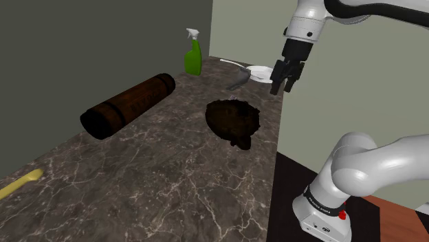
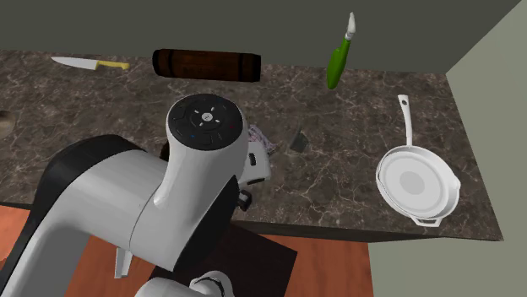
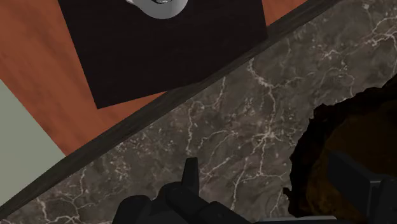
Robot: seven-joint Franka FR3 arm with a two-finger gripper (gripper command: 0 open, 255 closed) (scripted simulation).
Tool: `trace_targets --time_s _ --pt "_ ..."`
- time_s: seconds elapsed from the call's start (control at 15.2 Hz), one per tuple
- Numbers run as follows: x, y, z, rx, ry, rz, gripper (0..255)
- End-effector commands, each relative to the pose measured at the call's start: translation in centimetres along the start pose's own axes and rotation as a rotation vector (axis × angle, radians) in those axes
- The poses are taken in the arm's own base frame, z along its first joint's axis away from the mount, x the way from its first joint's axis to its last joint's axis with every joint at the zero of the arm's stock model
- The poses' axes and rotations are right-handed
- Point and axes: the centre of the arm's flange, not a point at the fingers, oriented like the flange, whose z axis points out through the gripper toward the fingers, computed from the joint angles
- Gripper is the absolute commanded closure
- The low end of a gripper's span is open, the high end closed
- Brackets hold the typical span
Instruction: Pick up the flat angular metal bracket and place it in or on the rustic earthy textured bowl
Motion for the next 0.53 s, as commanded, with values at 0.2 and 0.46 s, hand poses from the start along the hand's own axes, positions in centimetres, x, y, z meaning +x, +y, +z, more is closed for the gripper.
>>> trace_targets --time_s 0.2,0.46 --pt "3.5 1.1 -0.2 -0.033 0.008 -0.04 0" --pt "8.2 2.3 -0.5 -0.077 0.018 -0.092 0"
